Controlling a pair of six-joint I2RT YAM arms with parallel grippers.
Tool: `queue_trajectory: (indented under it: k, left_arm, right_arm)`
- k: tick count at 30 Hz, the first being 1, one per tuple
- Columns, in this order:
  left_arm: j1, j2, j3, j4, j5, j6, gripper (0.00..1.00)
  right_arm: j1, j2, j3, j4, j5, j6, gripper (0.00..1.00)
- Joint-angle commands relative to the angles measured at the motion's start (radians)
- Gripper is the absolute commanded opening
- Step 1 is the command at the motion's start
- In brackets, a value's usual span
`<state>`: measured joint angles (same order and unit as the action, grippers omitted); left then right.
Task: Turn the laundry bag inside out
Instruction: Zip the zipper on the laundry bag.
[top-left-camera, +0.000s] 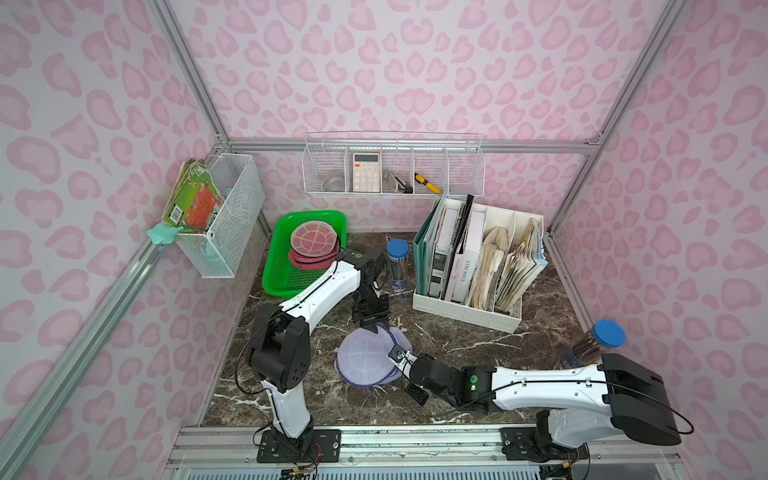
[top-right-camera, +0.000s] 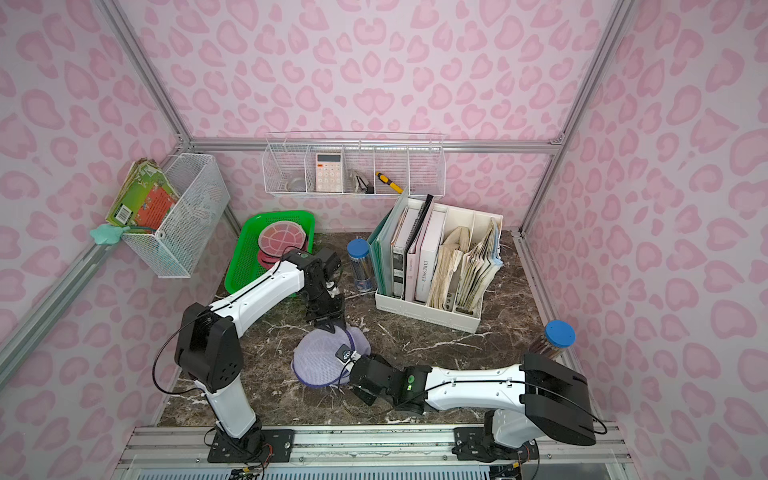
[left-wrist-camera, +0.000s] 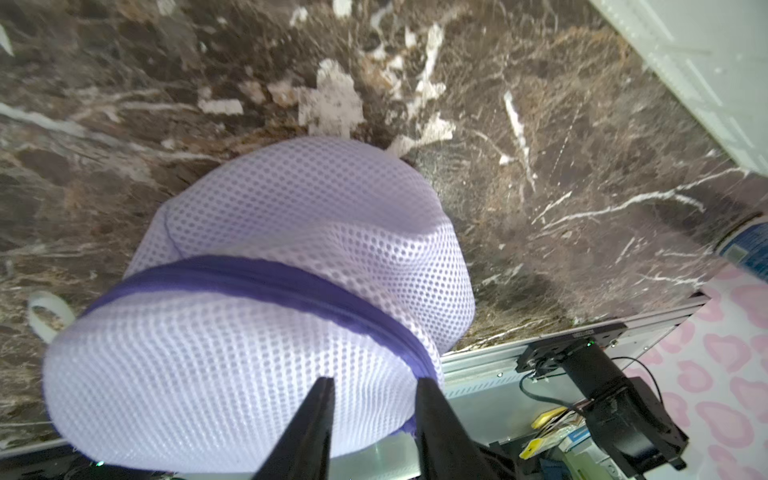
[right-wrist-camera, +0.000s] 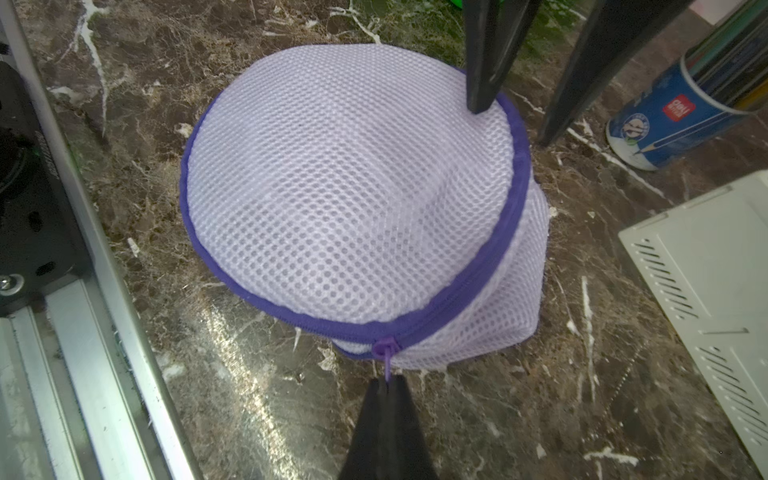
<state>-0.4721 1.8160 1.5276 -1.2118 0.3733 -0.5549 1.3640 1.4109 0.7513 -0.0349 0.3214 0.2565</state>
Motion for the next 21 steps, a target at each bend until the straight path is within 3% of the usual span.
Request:
queue_trajectory:
  k: [1,17,19,21]
  left_arm:
    - [-0.025,0.000,0.016,-0.065,0.004,-0.025,0.43]
    - [-0.134,0.149,0.064,-0.117,0.005,-0.006,0.45]
    - [-0.142,0.165,0.068,-0.117,0.008,0.000,0.37]
    - [-0.144,0.170,0.061,-0.108,0.011,-0.003,0.13]
  right_arm:
    - [0.002,0.002,-0.007,0.042,0.019,-0.007,0.00]
    - [0.015,0.011,-0.013,0.060,0.049,-0.055,0.00]
    - [0.017,0.013,-0.013,0.056,0.053,-0.059,0.00]
    - [0.019,0.014,-0.013,0.054,0.057,-0.064,0.00]
